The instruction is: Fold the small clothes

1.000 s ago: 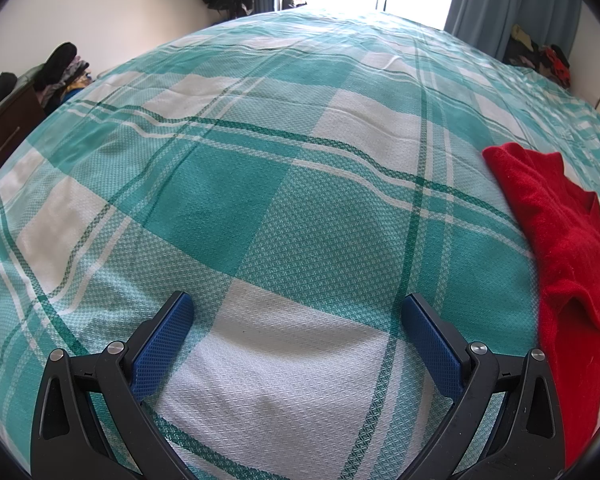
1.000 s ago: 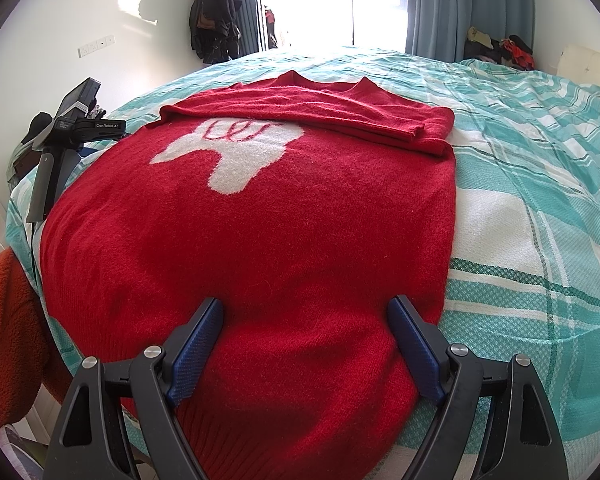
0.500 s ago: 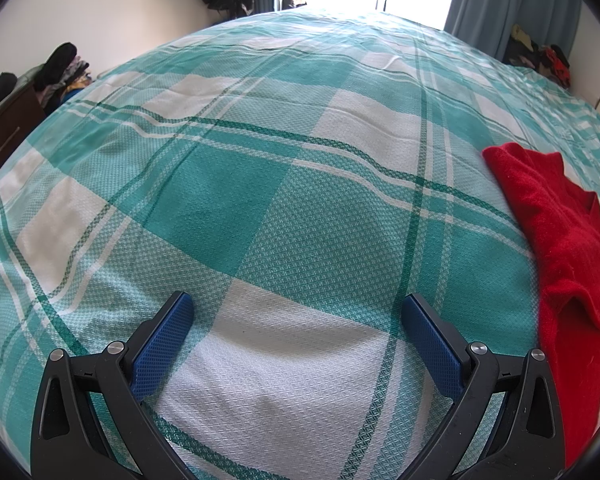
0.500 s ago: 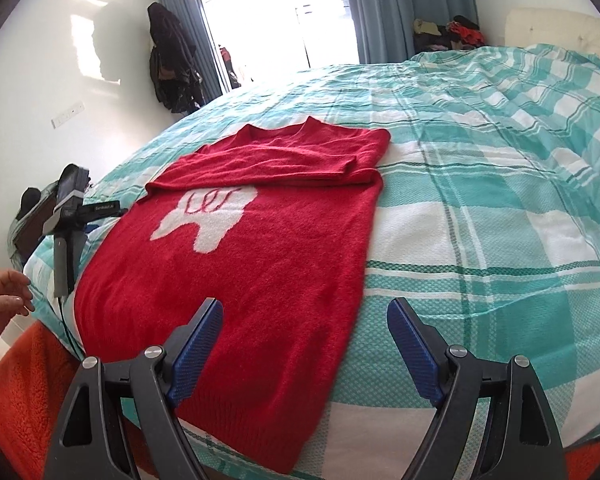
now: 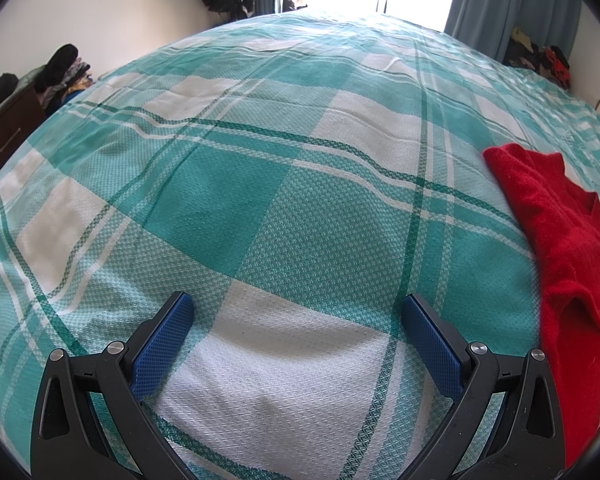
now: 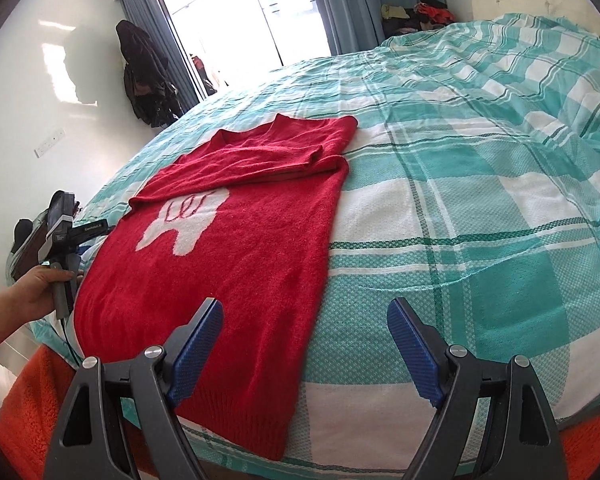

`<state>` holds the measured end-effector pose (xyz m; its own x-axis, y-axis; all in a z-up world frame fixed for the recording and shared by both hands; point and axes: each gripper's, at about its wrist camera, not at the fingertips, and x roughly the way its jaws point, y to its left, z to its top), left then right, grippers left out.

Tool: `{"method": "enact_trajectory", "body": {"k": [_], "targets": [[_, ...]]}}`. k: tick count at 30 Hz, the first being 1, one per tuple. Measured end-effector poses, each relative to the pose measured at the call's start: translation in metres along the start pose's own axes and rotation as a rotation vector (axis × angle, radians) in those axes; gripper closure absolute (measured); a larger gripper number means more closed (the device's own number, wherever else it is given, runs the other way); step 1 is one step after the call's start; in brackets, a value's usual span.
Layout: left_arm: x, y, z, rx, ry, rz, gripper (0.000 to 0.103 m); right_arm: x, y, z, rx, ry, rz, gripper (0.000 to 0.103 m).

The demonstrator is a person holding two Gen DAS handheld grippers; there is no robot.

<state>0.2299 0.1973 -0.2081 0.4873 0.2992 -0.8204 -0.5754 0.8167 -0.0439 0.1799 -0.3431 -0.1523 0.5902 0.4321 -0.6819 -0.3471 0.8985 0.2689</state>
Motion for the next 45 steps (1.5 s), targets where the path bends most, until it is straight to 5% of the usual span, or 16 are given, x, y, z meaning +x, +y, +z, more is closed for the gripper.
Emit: {"method": "enact_trajectory", "body": {"k": [6, 12, 16, 19, 24, 25, 26, 27, 28, 29, 30, 36, 40, 43, 45], "targets": [[-0.023, 0.002, -0.001, 0.064, 0.181, -0.102, 0.002, -0.012, -0.033, 0.015, 0.159, 0.016, 0.096, 0.019], [-0.137, 0.005, -0.094, 0.249, 0.241, -0.658, 0.002, -0.005, -0.035, 0.004, 0.056, 0.345, 0.324, 0.02], [-0.146, -0.027, -0.153, 0.402, 0.361, -0.679, 0.003, 0.006, -0.009, -0.014, -0.064, 0.478, 0.399, 0.02], [-0.132, -0.056, -0.165, 0.489, 0.451, -0.618, 0.017, 0.032, 0.013, -0.023, -0.164, 0.59, 0.346, 0.02], [-0.112, -0.075, -0.163, 0.438, 0.515, -0.641, 0.017, 0.065, 0.015, -0.029, -0.115, 0.61, 0.363, 0.028], [-0.112, -0.074, -0.164, 0.419, 0.522, -0.667, 0.021, 0.068, 0.012, -0.028, -0.072, 0.595, 0.388, 0.034], [-0.113, -0.073, -0.166, 0.403, 0.535, -0.694, 0.039, 0.071, 0.009, -0.028, -0.034, 0.588, 0.41, 0.04], [-0.112, -0.072, -0.168, 0.391, 0.559, -0.72, 0.055, 0.072, 0.007, -0.03, -0.012, 0.588, 0.42, 0.056], [-0.111, -0.071, -0.17, 0.379, 0.588, -0.737, 0.085, 0.071, 0.006, -0.031, -0.001, 0.593, 0.425, 0.079], [-0.11, -0.071, -0.172, 0.368, 0.609, -0.749, 0.097, 0.069, 0.006, -0.032, 0.001, 0.593, 0.43, 0.088], [-0.111, -0.069, -0.174, 0.362, 0.619, -0.761, 0.097, 0.065, 0.005, -0.033, 0.001, 0.588, 0.432, 0.091], [-0.138, -0.053, -0.151, 0.222, 0.589, -0.946, 0.099, 0.039, -0.002, -0.014, 0.101, 0.519, 0.543, 0.093], [-0.152, -0.057, -0.087, 0.083, 0.465, -1.077, 0.099, 0.03, -0.01, 0.02, 0.252, 0.408, 0.683, 0.093], [-0.145, -0.082, -0.01, 0.034, 0.306, -1.056, 0.099, 0.048, -0.013, 0.075, 0.335, 0.3, 0.718, 0.093], [-0.124, -0.1, 0.045, -0.029, 0.172, -0.935, 0.092, 0.071, -0.014, 0.125, 0.363, 0.206, 0.682, 0.093]]}}
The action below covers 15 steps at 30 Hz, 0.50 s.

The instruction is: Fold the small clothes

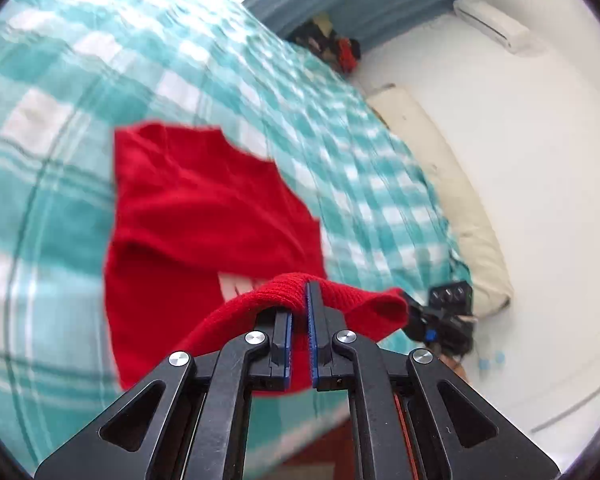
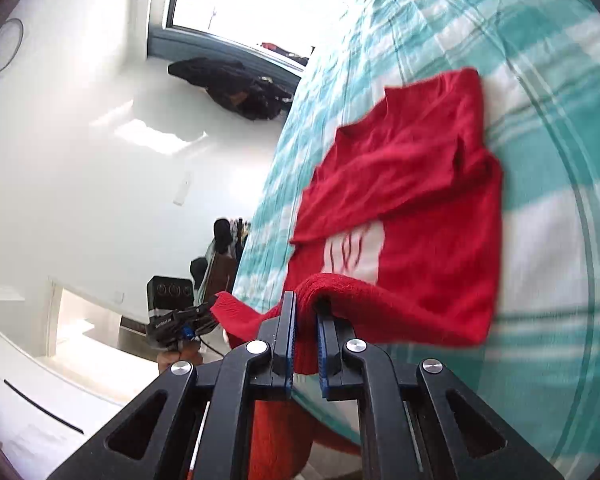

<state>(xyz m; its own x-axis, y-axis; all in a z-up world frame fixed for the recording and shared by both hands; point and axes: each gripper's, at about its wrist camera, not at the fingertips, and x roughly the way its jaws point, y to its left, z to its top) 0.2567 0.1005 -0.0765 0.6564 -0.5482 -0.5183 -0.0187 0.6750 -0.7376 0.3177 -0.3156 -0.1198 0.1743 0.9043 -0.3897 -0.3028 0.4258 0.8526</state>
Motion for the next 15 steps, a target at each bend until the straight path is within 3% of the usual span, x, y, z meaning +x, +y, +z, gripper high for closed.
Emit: {"method": "enact_trajectory", "body": {"k": [1, 2, 3, 4, 6, 8, 12, 15], "targets": [[0.014, 0.006, 0.024, -0.021, -0.042, 0.079, 0.081, 0.005, 0.001, 0.028, 0.0, -0.072, -0.024, 0.092], [0.027, 0.015, 0.04, -0.063, -0.049, 0.155, 0.056, 0.015, 0.004, 0.054, 0.003, -0.142, -0.07, 0.088], [0.035, 0.028, 0.049, -0.112, -0.051, 0.228, 0.05, 0.022, 0.004, 0.076, 0.007, -0.196, -0.143, 0.058], [0.04, 0.036, 0.051, -0.145, -0.052, 0.273, 0.052, 0.028, 0.003, 0.092, 0.025, -0.236, -0.232, 0.018], [0.034, 0.049, 0.042, -0.138, -0.044, 0.328, 0.053, 0.035, 0.007, 0.104, 0.004, -0.276, -0.363, 0.015], [0.024, 0.052, 0.02, -0.076, -0.036, 0.327, 0.052, 0.03, 0.008, 0.099, -0.054, -0.266, -0.404, 0.015], [-0.001, 0.064, -0.041, 0.01, 0.004, 0.333, 0.047, 0.016, -0.006, 0.046, -0.176, -0.182, -0.45, 0.015], [-0.015, 0.07, -0.09, 0.013, 0.041, 0.332, 0.046, -0.015, -0.04, -0.006, -0.168, -0.156, -0.479, 0.015]]}}
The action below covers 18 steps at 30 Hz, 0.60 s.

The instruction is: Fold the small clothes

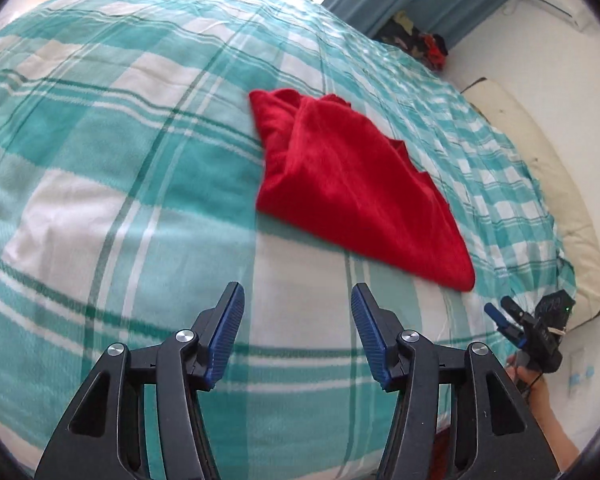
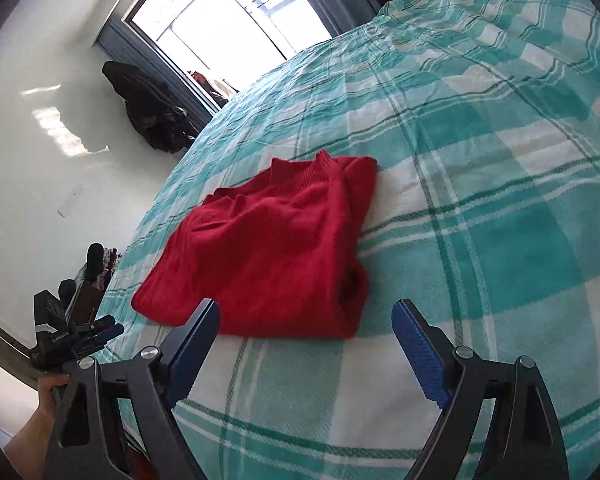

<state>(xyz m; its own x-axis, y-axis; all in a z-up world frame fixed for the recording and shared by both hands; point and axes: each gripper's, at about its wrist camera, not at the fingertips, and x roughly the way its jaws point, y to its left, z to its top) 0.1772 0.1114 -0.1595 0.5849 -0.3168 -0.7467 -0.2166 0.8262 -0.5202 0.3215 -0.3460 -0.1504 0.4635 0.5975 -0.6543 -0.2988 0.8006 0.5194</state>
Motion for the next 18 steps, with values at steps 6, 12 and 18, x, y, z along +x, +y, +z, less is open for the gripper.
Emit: {"method": "enact_trajectory", "body": {"k": [6, 12, 18], "targets": [[-0.021, -0.002, -0.056, 0.051, -0.007, 0.003, 0.041, -0.06, -0.015, -0.083, 0.051, -0.046, 0.008, 0.015], [-0.042, -0.009, -0.015, -0.006, -0.072, -0.053, 0.041, -0.101, 0.003, -0.085, 0.063, -0.084, 0.029, 0.015], [-0.048, -0.027, 0.075, 0.042, -0.163, -0.034, 0.041, -0.092, 0.047, -0.035, -0.077, -0.095, 0.055, 0.018]]}}
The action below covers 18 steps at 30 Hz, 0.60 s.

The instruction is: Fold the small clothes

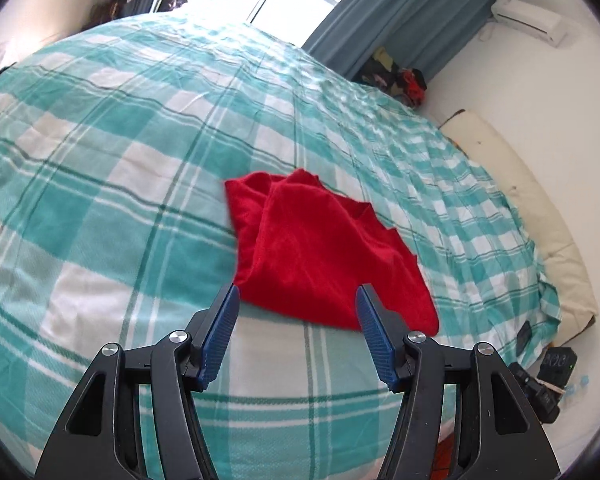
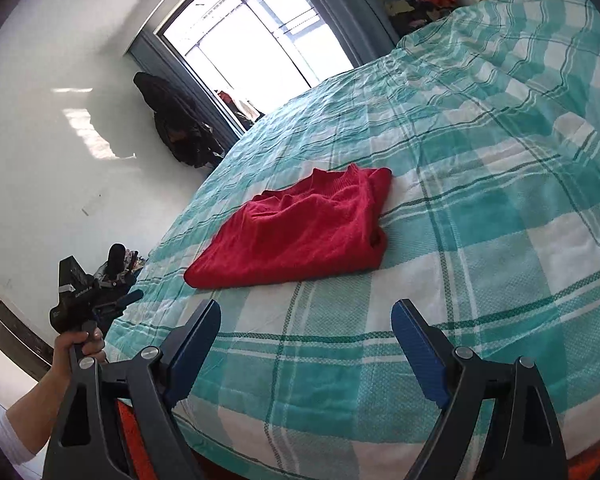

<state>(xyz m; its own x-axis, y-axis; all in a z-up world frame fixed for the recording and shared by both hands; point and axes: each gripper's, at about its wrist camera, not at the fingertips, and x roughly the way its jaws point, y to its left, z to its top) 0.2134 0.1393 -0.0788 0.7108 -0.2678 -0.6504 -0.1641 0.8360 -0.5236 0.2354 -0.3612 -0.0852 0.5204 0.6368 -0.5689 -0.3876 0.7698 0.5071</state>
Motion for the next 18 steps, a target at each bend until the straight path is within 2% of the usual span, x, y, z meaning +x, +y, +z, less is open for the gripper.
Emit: {"method": "enact_trajectory", "body": {"k": [4, 6, 8, 11, 15, 18], "targets": [[0.052, -0.003, 0.058, 0.025, 0.033, 0.044, 0.044, 0.049, -0.005, 0.055, -0.006, 0.049, 0.015, 0.037], [0.086, -0.005, 0.08, 0.026, 0.075, 0.059, 0.05, 0.074, -0.012, 0.09, 0.007, 0.05, 0.004, 0.042], [0.12, -0.008, 0.097, 0.048, 0.117, 0.095, 0.05, 0.102, -0.021, 0.125, 0.022, 0.059, -0.009, 0.045], [0.168, -0.011, 0.112, 0.088, 0.194, 0.134, 0.05, 0.154, -0.03, 0.163, 0.035, 0.134, -0.019, 0.049], [0.218, -0.014, 0.115, 0.154, 0.31, 0.151, 0.05, 0.225, -0.038, 0.182, -0.01, 0.255, -0.083, 0.049], [0.238, -0.023, 0.109, 0.234, 0.357, 0.135, 0.05, 0.267, -0.043, 0.181, -0.053, 0.321, -0.123, 0.049]]}}
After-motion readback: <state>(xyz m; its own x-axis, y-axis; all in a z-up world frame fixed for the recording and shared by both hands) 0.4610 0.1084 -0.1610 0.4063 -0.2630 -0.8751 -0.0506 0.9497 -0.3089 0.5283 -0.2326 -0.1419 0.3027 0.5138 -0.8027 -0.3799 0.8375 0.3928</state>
